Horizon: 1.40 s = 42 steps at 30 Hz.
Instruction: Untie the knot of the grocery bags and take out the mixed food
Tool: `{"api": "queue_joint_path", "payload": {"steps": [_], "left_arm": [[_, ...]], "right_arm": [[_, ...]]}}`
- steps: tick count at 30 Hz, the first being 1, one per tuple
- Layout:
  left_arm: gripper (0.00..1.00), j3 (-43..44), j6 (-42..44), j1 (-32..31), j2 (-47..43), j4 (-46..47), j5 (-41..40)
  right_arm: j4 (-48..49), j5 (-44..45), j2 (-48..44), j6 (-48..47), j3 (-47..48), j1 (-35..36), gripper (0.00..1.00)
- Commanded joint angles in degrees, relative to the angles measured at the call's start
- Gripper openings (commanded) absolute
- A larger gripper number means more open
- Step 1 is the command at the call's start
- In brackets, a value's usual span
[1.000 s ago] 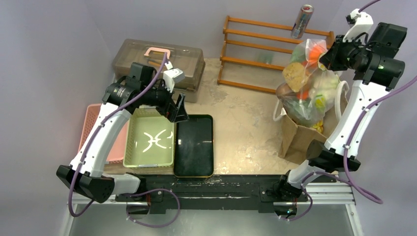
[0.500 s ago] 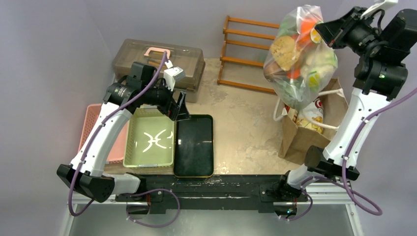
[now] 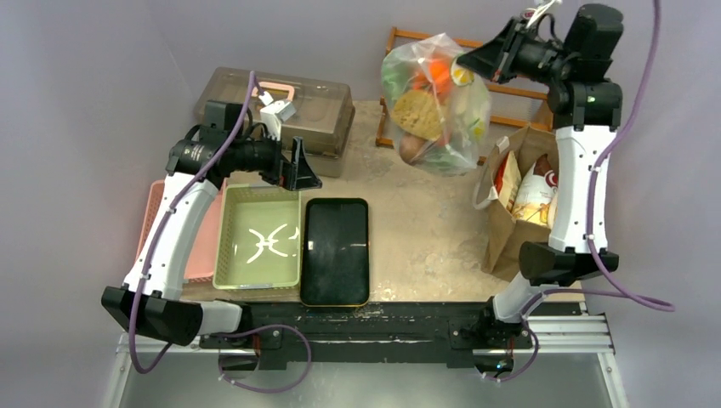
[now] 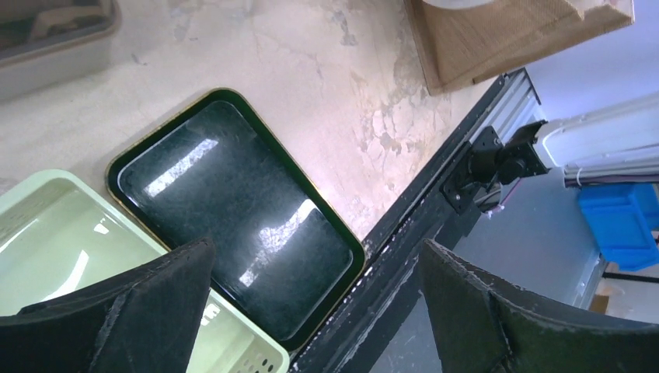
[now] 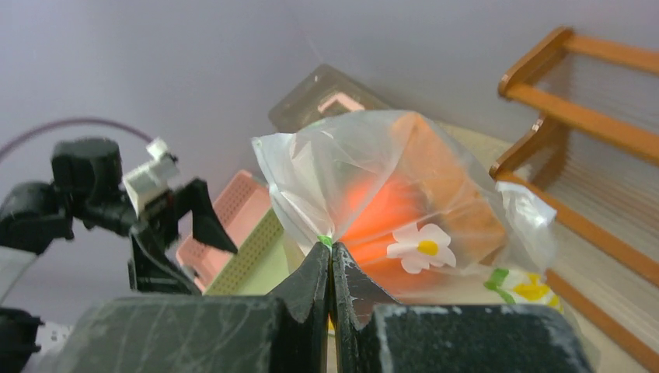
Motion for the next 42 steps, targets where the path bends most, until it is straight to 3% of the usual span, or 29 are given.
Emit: {"api": "queue_joint_path", "payload": {"steps": [1, 5, 9, 12, 16, 21, 22, 24, 25, 27, 30, 33, 36, 42], "left_arm": [[1.0, 1.83, -1.96, 1.48, 0.35, 3.88, 3.41], [1.0, 0.78, -0.99, 1.39, 1.62, 4.05, 2.85], [1.0, -1.72, 2.4, 0.67, 2.06, 3.58, 0.41], [1.0, -3.37, 6.97, -2.11, 2.01, 2.54, -2.06], [1.0, -5.23, 10.18, -6.04, 2.47, 2.46, -3.05], [1.0, 0.06, 11.02, -9.48, 8.62, 3.49, -0.03], [1.0, 2.41, 11.16, -10.72, 10.56, 3.37, -0.04], [1.0, 7.39, 11.67, -12.69, 15.4, 2.62, 0.62], [1.0, 9.77, 11.76, -13.43, 17.72, 2.22, 1.05], [1.0, 13.59, 11.6, -14.5, 21.76, 1.67, 2.11], [1.0, 14.4, 11.1, -15.48, 23.92, 3.19, 3.93], [1.0, 11.72, 11.27, -16.16, 23.42, 6.39, 4.85], [1.0, 11.63, 12.24, -16.81, 23.28, 6.06, 4.5], [1.0, 9.11, 11.68, -16.9, 18.8, 7.19, 2.83]], "right_arm": [[-3.67, -2.23, -5.88, -14.07, -8.44, 3.95, 0.0], [-14.48, 1.52, -7.87, -34.8, -18.76, 6.34, 0.0], [-10.71, 8.05, -15.97, -49.0, -43.73, 7.4, 0.0], [-10.55, 12.96, -21.62, -58.33, -59.66, 12.53, 0.0], [-10.53, 17.54, -32.75, -65.29, -76.76, 19.72, 0.0], [-9.41, 22.47, -41.6, -69.44, -88.89, 26.1, 0.0], [-8.63, 23.08, -41.95, -69.15, -89.49, 26.52, 0.13], [-7.68, 23.43, -40.86, -67.45, -87.76, 26.58, 0.51], [-7.23, 23.84, -39.7, -65.58, -85.85, 26.56, 0.66], [-6.6, 24.12, -36.57, -59.75, -80.07, 26.55, 0.8], [-7.75, 25.83, -31.84, -52.52, -70.74, 23.51, 0.86], [-12.93, 21.97, -25.54, -52.61, -65.04, 17.14, 0.87], [-18.85, 22.58, -18.62, -58.02, -63.49, 15.28, 0.86], [-18.42, 24.67, -10.17, -58.42, -63.55, 15.29, 0.89]]}}
